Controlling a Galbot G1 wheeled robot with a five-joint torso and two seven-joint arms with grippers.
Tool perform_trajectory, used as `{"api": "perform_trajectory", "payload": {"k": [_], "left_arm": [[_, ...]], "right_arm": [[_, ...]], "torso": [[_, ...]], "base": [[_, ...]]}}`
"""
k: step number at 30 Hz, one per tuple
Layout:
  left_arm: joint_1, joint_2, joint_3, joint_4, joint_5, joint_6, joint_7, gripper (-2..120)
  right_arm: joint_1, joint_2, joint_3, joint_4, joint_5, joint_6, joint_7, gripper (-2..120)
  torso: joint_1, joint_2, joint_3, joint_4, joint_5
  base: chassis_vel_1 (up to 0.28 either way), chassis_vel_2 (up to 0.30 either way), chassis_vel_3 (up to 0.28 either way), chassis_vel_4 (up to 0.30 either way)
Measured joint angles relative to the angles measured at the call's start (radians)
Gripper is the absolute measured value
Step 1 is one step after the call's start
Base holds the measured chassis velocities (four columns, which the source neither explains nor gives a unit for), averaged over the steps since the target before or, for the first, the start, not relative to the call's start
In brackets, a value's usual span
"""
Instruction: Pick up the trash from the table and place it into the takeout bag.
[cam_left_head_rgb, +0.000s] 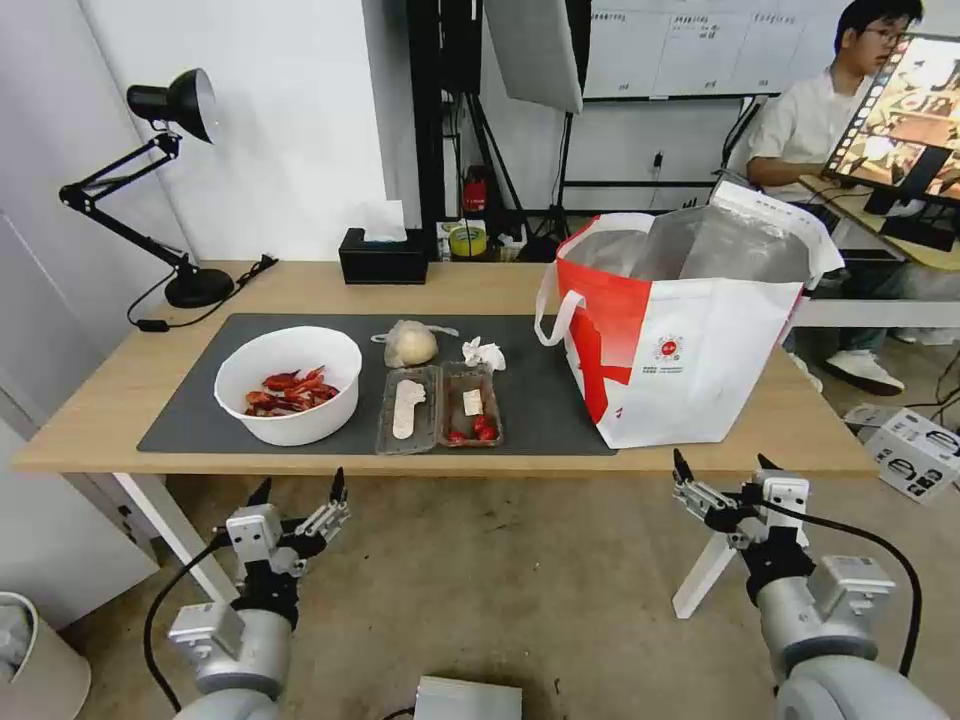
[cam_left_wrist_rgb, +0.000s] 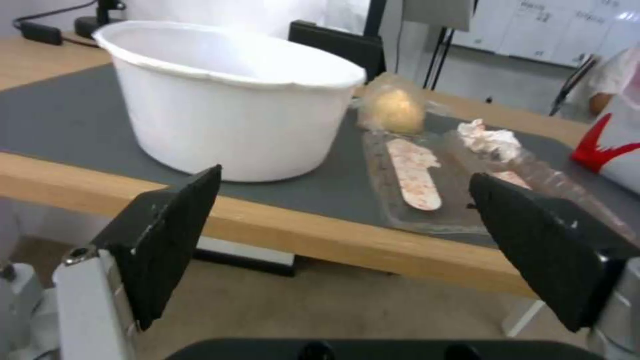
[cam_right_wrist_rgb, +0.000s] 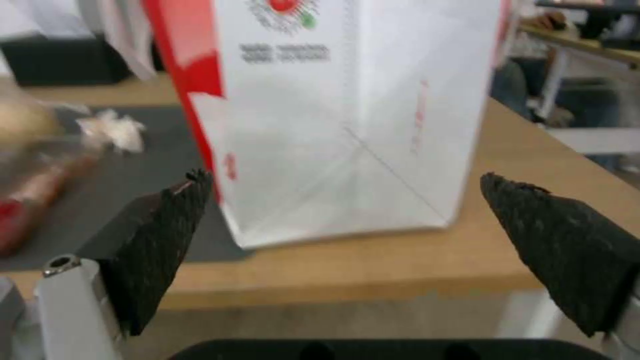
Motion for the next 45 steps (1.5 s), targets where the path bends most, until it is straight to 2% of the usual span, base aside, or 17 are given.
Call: {"api": "perform_trajectory", "payload": {"k": [4, 12, 14, 15, 16, 17, 19, 20, 21, 22, 25, 27, 29, 31, 34, 38, 45], "left_arm": [[-0.004, 0.009, 0.023, 0.022, -0.005, -0.041, 0.002, 100], [0.006, 0.041, 0.072, 0.009, -0.059, -0.049, 0.000, 100], [0.012, 0.062, 0.131, -0.020, -0.150, -0.004, -0.020, 100], [0.012, 0.062, 0.131, -0.020, -0.150, -0.004, -0.020, 100], [0.006, 0.071, 0.167, -0.037, -0.214, 0.030, -0.046, 100], [-0.013, 0.081, 0.219, -0.059, -0.338, 0.090, -0.090, 100], [-0.021, 0.083, 0.231, -0.065, -0.378, 0.108, -0.103, 100], [-0.047, 0.085, 0.263, -0.072, -0.487, 0.149, -0.131, 100], [-0.047, 0.085, 0.263, -0.072, -0.487, 0.149, -0.131, 100], [-0.067, 0.082, 0.275, -0.072, -0.550, 0.166, -0.145, 100], [-0.080, 0.073, 0.275, -0.067, -0.604, 0.172, -0.153, 100], [-0.094, 0.056, 0.261, -0.059, -0.691, 0.177, -0.166, 100], [-0.097, 0.054, 0.259, -0.057, -0.702, 0.178, -0.169, 100], [-0.133, 0.047, 0.245, -0.032, -0.786, 0.192, -0.189, 100], [-0.163, 0.046, 0.240, -0.004, -0.836, 0.198, -0.203, 100], [-0.201, 0.049, 0.240, 0.036, -0.893, 0.205, -0.216, 100], [-0.267, 0.054, 0.247, 0.108, -0.918, 0.206, -0.224, 100]], "right_arm": [[-0.006, -0.005, -0.023, -0.020, 0.002, 0.060, -0.054, 100], [-0.005, -0.007, -0.049, -0.038, 0.006, 0.098, -0.084, 100], [-0.004, -0.008, -0.055, -0.044, 0.006, 0.100, -0.085, 100], [-0.004, -0.008, -0.055, -0.044, 0.006, 0.100, -0.085, 100], [-0.004, -0.010, -0.057, -0.046, 0.006, 0.100, -0.085, 100], [-0.004, -0.015, -0.060, -0.048, 0.005, 0.101, -0.085, 100], [-0.004, -0.016, -0.060, -0.048, 0.005, 0.102, -0.085, 100], [-0.004, -0.020, -0.061, -0.049, 0.005, 0.104, -0.085, 100], [-0.004, -0.020, -0.061, -0.049, 0.005, 0.104, -0.085, 100], [-0.005, -0.024, -0.063, -0.050, 0.005, 0.105, -0.085, 100], [0.002, -0.033, -0.076, -0.055, 0.005, 0.105, -0.084, 100], [0.018, -0.050, -0.102, -0.069, 0.004, 0.104, -0.084, 100], [0.019, -0.051, -0.105, -0.070, 0.004, 0.104, -0.084, 100], [0.025, -0.059, -0.121, -0.077, 0.004, 0.103, -0.084, 100], [0.028, -0.063, -0.128, -0.078, 0.003, 0.103, -0.084, 100], [0.029, -0.064, -0.130, -0.078, 0.003, 0.103, -0.085, 100], [0.025, -0.065, -0.128, -0.078, 0.002, 0.102, -0.085, 100]], "torso": [[0.000, 0.000, 0.000, -0.0001, 0.0000], [0.000, 0.000, 0.000, 0.0000, 0.0000], [0.000, 0.000, 0.000, 0.0000, 0.0000], [0.000, 0.000, 0.000, 0.0000, 0.0000], [0.000, 0.000, 0.000, 0.0000, 0.0001], [0.000, 0.000, 0.000, -0.0001, 0.0000], [0.000, 0.000, 0.000, -0.0002, 0.0001], [0.000, 0.000, 0.000, -0.0002, 0.0000], [0.000, 0.000, 0.000, -0.0002, 0.0000], [0.000, 0.000, 0.000, -0.0003, 0.0000], [0.000, 0.000, 0.000, -0.0003, 0.0000], [0.000, 0.000, 0.000, 0.0001, 0.0001], [0.000, 0.000, 0.000, 0.0001, 0.0000], [0.000, 0.000, 0.000, 0.0000, 0.0000], [0.000, 0.000, 0.000, 0.0000, 0.0000], [0.000, 0.000, 0.000, 0.0000, 0.0000], [0.000, 0.000, 0.000, 0.0000, -0.0001]], "base": [[0.000, 0.000, 0.000, 0.000], [0.000, 0.000, 0.000, 0.000], [0.000, 0.000, 0.000, 0.000], [0.000, 0.000, 0.000, 0.000], [0.000, 0.000, 0.000, 0.000], [0.000, 0.000, 0.000, 0.000], [0.000, 0.000, 0.000, 0.000], [0.000, 0.000, 0.000, 0.000], [0.000, 0.000, 0.000, 0.000], [0.000, 0.000, 0.000, 0.000], [0.000, 0.000, 0.000, 0.000], [0.000, 0.000, 0.000, 0.000], [0.000, 0.000, 0.000, 0.000], [0.000, 0.000, 0.000, 0.000], [0.000, 0.000, 0.000, 0.000], [0.000, 0.000, 0.000, 0.000], [0.000, 0.000, 0.000, 0.000]]}}
